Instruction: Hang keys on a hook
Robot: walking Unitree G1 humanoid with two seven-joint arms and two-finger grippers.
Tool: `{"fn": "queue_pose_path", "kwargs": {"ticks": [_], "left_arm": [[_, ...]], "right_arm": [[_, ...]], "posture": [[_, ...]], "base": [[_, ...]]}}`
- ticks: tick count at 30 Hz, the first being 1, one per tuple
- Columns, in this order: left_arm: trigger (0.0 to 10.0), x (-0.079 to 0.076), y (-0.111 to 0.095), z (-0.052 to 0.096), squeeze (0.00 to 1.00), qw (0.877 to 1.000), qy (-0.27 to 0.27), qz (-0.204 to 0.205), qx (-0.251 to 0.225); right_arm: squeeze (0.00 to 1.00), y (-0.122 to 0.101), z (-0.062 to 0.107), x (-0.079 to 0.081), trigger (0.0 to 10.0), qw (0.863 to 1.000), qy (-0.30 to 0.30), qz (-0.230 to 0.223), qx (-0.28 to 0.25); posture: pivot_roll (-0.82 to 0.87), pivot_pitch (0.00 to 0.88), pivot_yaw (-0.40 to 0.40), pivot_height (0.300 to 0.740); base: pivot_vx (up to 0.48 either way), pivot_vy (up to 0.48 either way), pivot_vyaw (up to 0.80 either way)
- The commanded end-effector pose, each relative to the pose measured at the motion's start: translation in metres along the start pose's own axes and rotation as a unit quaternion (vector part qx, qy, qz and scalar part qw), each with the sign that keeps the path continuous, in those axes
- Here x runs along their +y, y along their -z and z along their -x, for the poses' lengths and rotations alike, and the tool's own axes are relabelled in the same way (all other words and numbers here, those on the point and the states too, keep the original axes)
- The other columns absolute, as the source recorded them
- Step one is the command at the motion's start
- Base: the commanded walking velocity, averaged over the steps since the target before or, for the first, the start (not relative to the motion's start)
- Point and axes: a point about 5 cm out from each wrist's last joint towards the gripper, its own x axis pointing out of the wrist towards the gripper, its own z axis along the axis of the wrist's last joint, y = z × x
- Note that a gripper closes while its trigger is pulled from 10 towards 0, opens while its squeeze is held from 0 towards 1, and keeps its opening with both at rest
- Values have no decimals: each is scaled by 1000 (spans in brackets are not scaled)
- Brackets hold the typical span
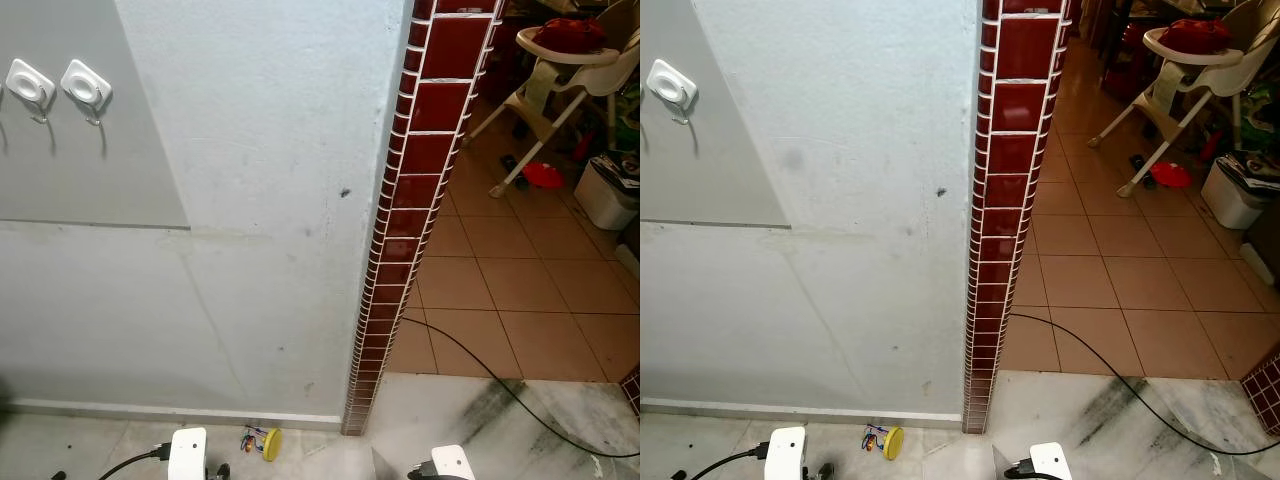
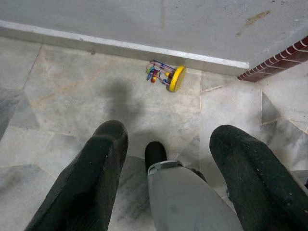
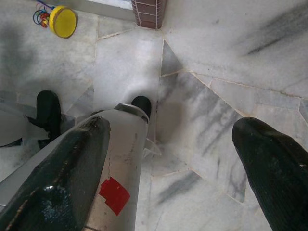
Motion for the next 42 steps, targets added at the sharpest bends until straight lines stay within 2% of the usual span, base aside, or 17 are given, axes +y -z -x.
{"fn": "queue_pose_path", "kwargs": {"ticks": [1, 42], "left_arm": [[10000, 15, -2, 1, 0, 999, -3, -43, 11], [10000, 18, 0, 2, 0, 999, -5, -51, 15]], "right_arm": [[0, -34, -3, -6, 10000, 997, -34, 57, -33], [0, -34, -2, -8, 10000, 997, -37, 64, -36]], "posture": [[-76, 0, -2, 740], [-74, 0, -5, 740]], "base": [[0, 0, 0], [0, 0, 0]]}}
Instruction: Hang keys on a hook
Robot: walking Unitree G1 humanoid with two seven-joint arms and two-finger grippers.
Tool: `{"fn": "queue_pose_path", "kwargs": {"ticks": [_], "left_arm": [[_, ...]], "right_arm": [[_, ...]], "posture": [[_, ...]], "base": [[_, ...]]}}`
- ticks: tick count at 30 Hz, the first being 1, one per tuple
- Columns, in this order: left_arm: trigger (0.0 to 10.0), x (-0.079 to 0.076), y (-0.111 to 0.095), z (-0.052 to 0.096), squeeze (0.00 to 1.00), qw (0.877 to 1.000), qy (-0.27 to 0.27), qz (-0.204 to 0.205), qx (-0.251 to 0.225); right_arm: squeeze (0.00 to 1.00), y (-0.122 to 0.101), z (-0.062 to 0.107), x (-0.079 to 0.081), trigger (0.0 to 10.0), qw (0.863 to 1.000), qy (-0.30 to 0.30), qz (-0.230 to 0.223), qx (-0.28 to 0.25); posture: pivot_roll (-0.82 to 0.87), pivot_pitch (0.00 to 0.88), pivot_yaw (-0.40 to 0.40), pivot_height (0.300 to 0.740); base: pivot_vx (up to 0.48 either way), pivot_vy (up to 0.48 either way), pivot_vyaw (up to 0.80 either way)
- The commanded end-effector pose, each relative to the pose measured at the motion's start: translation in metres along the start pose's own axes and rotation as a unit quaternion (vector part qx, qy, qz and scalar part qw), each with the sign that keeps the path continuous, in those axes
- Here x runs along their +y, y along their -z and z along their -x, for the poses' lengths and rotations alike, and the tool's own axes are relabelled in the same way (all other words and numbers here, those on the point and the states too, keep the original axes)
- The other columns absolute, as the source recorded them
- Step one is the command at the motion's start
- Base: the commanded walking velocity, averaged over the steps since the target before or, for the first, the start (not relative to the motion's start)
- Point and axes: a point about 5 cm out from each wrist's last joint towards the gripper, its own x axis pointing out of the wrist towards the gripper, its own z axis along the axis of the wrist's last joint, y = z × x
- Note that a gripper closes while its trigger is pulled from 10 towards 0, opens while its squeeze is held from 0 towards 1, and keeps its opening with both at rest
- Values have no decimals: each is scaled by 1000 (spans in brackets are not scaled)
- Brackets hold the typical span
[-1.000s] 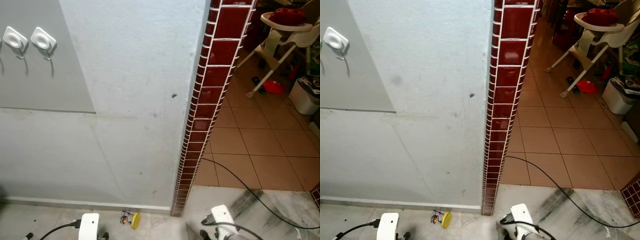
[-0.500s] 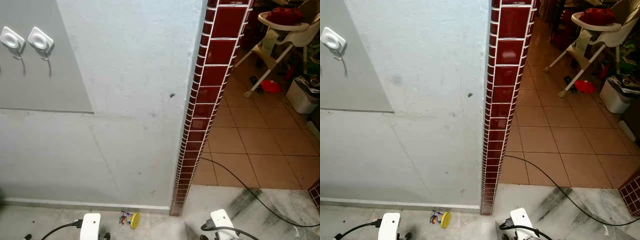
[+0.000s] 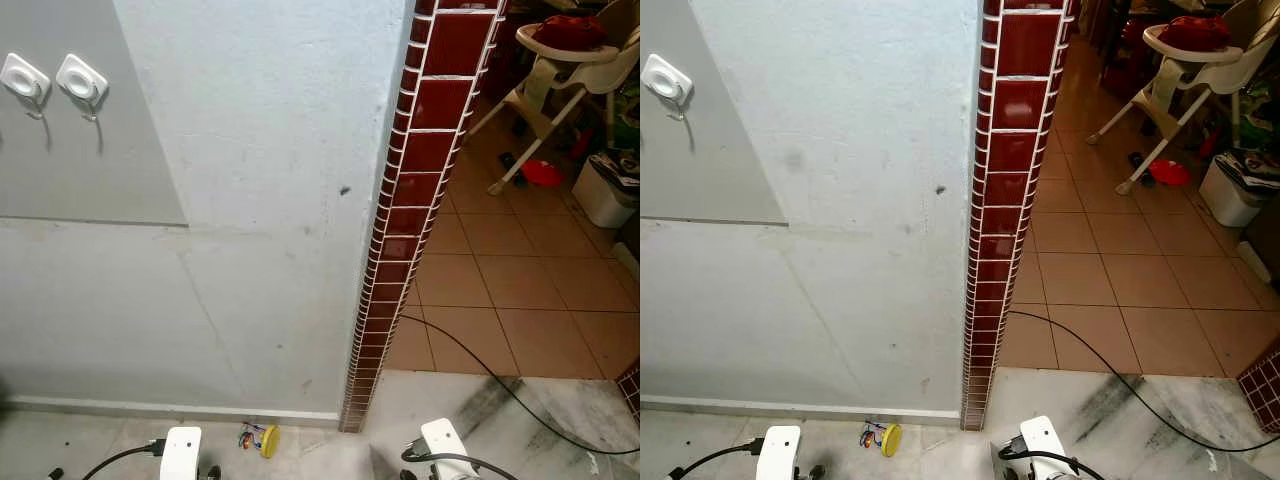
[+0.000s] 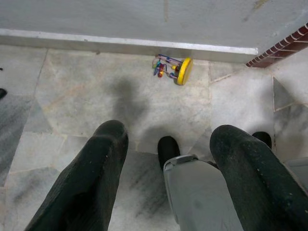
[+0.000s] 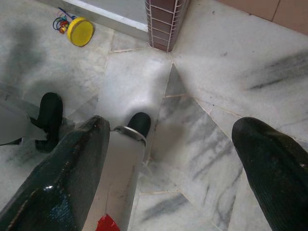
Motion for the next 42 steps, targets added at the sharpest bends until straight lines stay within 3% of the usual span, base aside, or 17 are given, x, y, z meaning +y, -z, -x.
{"fn": "queue_pose_path", "kwargs": {"ticks": [1, 28, 36, 42], "left_arm": [[10000, 4, 3, 1, 0, 1000, -4, -5, 6], [10000, 3, 2, 1, 0, 1000, -1, -15, -3], [10000, 3, 4, 1, 0, 1000, -7, -14, 4], [10000, 1, 2, 1, 0, 1000, -3, -9, -7]], "right_arm": [[0, 1, 1, -2, 10000, 1000, 1, -1, 0], [0, 1, 1, -2, 10000, 1000, 4, -7, -9], [0, 3, 1, 1, 10000, 1000, -1, -8, -7], [0, 4, -1, 12, 10000, 1000, -22, 12, -10]], "posture": [[-73, 0, -5, 740], [-71, 0, -6, 740], [-69, 0, -6, 740], [-67, 0, -3, 740]], "base": [[0, 0, 0], [0, 0, 0], [0, 0, 0], [0, 0, 133]]}}
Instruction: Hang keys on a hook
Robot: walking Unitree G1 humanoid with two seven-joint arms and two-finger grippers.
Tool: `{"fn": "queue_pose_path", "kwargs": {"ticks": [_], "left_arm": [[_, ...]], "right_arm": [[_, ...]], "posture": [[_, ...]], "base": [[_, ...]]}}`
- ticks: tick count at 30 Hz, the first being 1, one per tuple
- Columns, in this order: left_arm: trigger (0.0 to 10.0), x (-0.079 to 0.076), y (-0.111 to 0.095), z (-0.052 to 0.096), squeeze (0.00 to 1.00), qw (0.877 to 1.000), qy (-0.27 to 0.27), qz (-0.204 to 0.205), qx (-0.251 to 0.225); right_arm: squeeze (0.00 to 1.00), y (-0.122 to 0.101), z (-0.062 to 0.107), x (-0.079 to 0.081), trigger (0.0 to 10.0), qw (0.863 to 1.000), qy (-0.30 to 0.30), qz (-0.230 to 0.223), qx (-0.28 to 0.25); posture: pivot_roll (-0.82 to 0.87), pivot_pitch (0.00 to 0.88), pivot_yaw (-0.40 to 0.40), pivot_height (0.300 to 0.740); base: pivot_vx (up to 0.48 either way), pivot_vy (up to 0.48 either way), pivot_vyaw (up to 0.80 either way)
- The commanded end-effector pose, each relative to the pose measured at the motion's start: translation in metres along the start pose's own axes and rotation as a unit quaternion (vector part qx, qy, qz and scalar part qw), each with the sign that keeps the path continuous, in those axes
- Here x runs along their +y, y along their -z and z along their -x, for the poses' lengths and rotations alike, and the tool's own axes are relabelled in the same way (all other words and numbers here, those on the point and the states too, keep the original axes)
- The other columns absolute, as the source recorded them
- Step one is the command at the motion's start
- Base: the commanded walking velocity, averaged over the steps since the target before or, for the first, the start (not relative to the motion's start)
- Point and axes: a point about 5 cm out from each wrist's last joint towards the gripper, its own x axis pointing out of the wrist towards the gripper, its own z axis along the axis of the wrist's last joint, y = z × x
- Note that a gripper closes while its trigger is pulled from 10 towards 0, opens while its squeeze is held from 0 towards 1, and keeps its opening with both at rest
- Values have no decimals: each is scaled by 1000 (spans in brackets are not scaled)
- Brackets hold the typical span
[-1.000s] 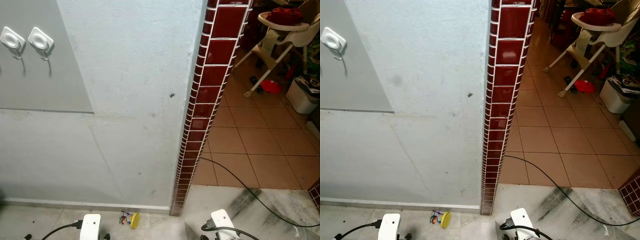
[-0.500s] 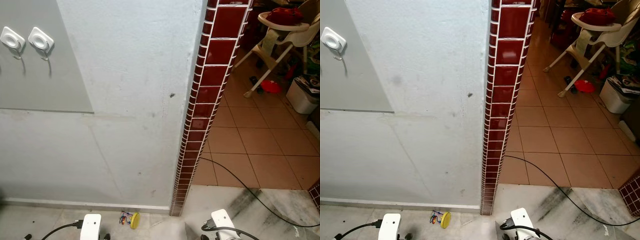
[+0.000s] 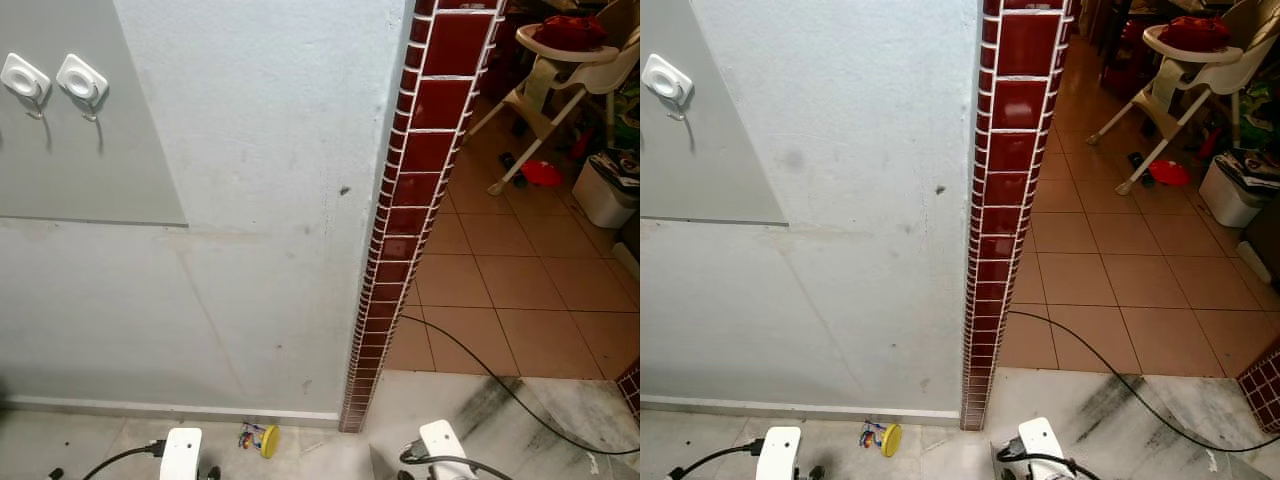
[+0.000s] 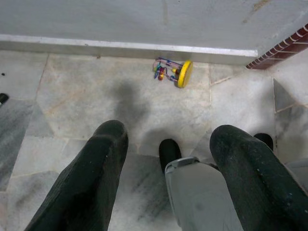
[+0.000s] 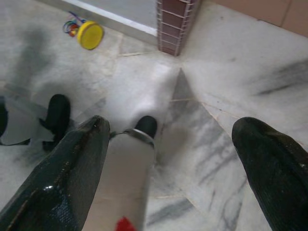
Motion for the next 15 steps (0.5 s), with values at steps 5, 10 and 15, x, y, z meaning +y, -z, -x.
{"fn": "queue_pose_path", "kwargs": {"ticks": [5, 10, 15], "left_arm": [[10000, 1, 4, 1, 0, 1000, -4, -6, 5], [10000, 0, 6, 1, 0, 1000, -3, -8, 8], [10000, -1, 8, 2, 0, 1000, -3, -10, 10]], "right_arm": [[0, 4, 0, 3, 10000, 1000, -8, 8, 2], [0, 6, 1, 3, 10000, 1000, -7, 11, 6], [0, 6, 1, 3, 10000, 1000, -7, 16, 7]], "posture": [[-67, 0, -3, 740], [-68, 0, -6, 740], [-67, 0, -7, 740]], "base": [[0, 0, 800], [0, 0, 800], [0, 0, 800]]}}
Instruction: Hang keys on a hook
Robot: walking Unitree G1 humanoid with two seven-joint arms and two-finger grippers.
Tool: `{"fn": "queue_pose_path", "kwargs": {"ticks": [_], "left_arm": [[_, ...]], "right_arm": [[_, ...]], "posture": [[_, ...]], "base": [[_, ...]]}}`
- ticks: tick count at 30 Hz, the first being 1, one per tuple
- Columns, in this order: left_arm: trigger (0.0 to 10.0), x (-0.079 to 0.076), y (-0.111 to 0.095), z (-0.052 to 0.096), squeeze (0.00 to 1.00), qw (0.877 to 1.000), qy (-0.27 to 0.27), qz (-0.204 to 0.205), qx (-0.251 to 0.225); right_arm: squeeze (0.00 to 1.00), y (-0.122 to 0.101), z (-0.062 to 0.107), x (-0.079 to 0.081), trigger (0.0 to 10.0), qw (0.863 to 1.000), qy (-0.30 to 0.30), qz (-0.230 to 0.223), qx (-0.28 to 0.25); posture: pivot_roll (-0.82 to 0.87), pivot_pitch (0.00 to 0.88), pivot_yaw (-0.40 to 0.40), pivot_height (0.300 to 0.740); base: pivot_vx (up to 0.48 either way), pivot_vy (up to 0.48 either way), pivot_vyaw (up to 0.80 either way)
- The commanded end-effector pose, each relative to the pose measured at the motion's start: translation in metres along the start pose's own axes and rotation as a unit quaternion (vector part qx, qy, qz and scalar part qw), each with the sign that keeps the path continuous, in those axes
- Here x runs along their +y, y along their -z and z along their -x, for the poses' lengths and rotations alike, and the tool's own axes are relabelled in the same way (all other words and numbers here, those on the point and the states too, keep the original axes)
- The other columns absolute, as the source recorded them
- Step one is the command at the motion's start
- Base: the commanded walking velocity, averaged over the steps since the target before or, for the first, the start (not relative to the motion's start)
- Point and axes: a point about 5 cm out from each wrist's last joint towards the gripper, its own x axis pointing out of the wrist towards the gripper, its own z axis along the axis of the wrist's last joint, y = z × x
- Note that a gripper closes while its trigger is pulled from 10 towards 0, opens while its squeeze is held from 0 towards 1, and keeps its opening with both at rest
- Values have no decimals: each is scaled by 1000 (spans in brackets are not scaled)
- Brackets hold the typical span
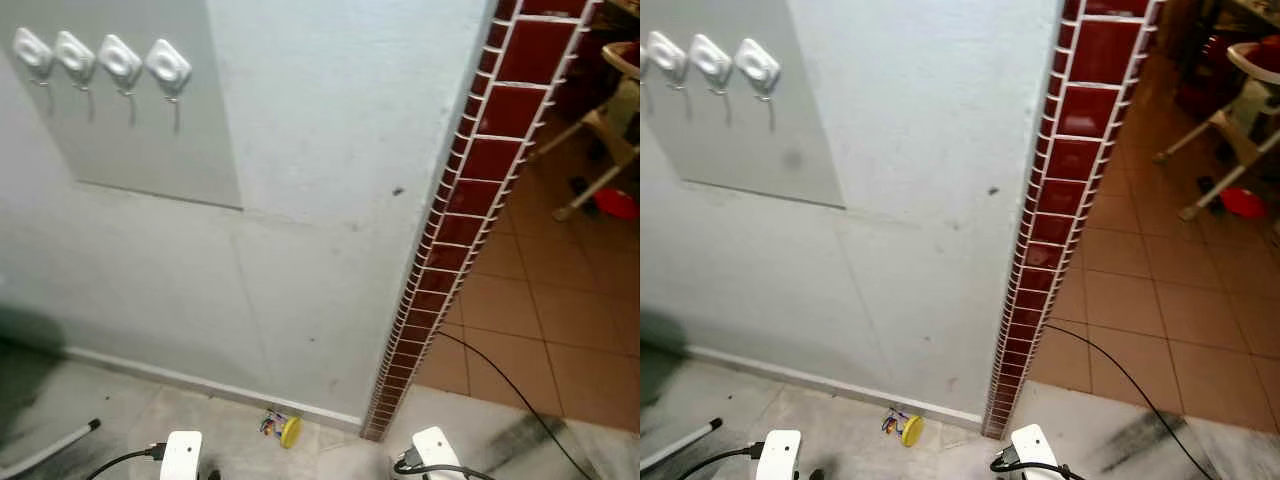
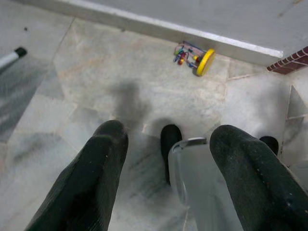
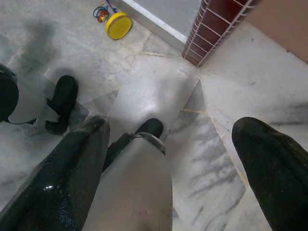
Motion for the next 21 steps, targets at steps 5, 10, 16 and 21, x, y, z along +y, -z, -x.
{"fn": "queue_pose_path", "kwargs": {"ticks": [5, 10, 16, 21], "left_arm": [[10000, 0, 3, 1, 0, 1000, -3, -5, 2], [10000, -1, 2, 0, 0, 1000, -3, -6, 3], [10000, -1, 1, 0, 0, 1000, 0, -8, 2], [10000, -2, 0, 0, 0, 1000, 0, -11, 1]], "right_arm": [[0, -3, -1, 2, 10000, 1000, -1, 4, -7], [0, -5, -1, 2, 10000, 1000, -1, 4, -11], [0, -6, -1, 2, 10000, 1000, -2, 1, -13], [0, -5, -1, 1, 10000, 1000, -2, 4, -12]], "posture": [[-68, 0, -6, 740], [-69, 0, -6, 740], [-72, 0, -4, 740], [-73, 0, -4, 740]], "base": [[0, 0, 800], [0, 0, 800], [0, 0, 800], [0, 0, 800]]}}
